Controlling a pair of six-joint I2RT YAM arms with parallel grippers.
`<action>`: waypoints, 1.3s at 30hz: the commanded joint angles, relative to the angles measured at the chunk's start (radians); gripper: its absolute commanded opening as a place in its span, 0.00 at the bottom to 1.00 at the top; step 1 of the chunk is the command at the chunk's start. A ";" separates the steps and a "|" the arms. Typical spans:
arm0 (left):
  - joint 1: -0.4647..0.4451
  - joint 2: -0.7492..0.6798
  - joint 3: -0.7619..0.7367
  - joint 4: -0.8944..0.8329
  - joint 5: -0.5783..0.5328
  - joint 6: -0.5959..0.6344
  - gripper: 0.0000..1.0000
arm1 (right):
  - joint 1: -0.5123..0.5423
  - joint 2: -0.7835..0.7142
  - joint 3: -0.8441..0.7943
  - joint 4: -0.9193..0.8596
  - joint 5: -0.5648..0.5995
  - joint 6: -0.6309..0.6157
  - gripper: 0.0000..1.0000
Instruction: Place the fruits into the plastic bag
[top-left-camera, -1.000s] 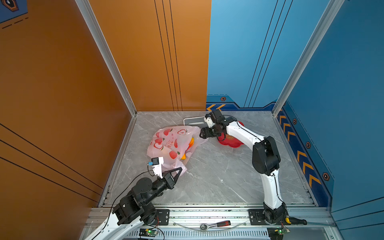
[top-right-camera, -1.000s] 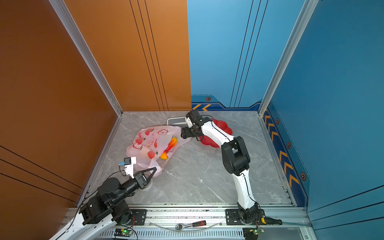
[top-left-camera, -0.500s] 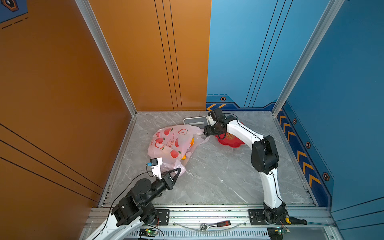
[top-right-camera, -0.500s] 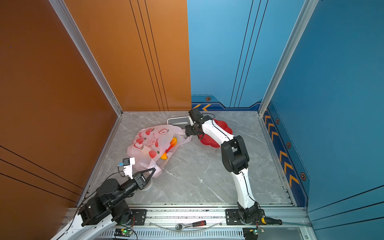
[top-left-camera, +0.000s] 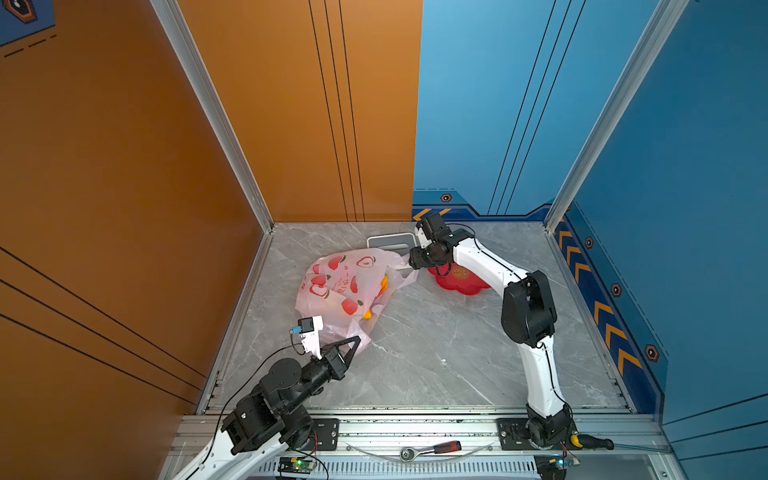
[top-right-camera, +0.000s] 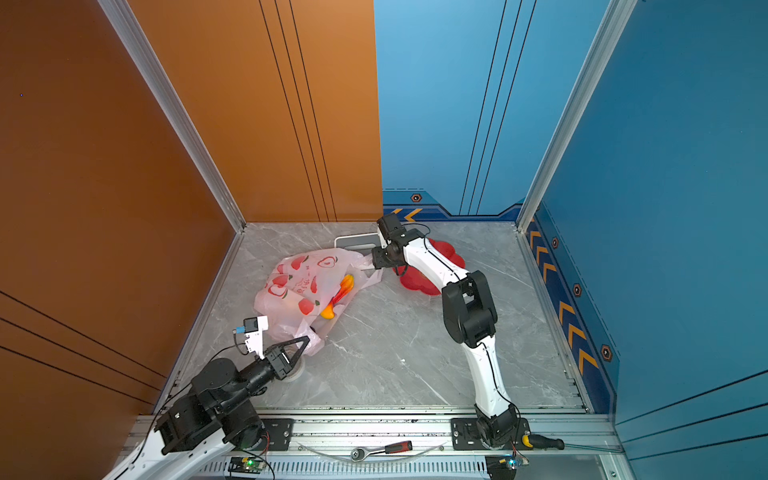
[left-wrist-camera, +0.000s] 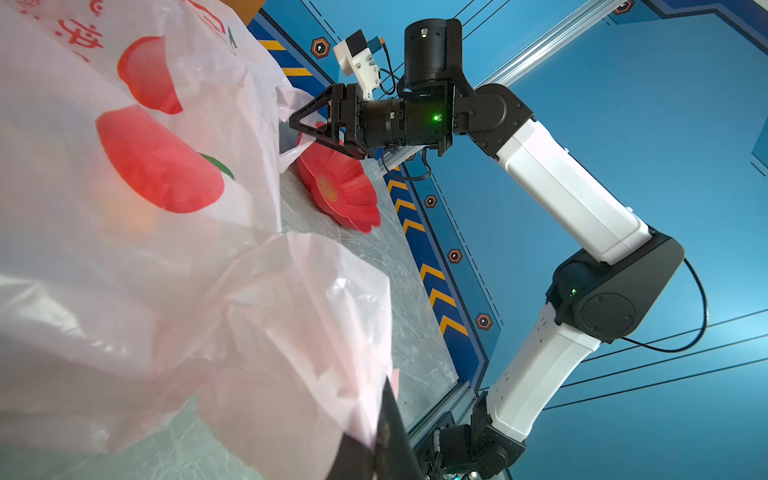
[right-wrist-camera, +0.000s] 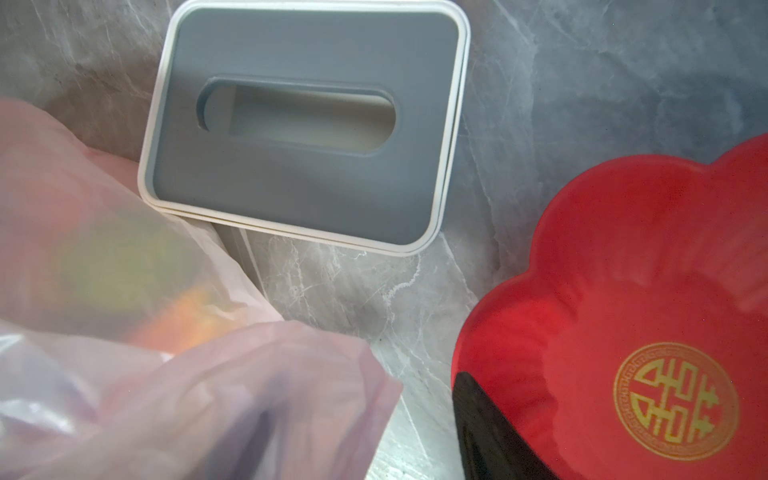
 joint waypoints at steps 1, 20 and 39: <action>0.008 -0.006 0.022 -0.011 -0.022 -0.006 0.00 | 0.003 0.029 0.037 -0.032 0.011 0.003 0.50; 0.015 0.003 0.078 -0.071 -0.049 0.016 0.00 | 0.031 -0.085 0.037 -0.021 0.059 -0.005 0.00; 0.032 0.442 0.726 -0.215 -0.036 0.295 0.00 | 0.116 -0.428 0.221 0.017 0.041 0.035 0.00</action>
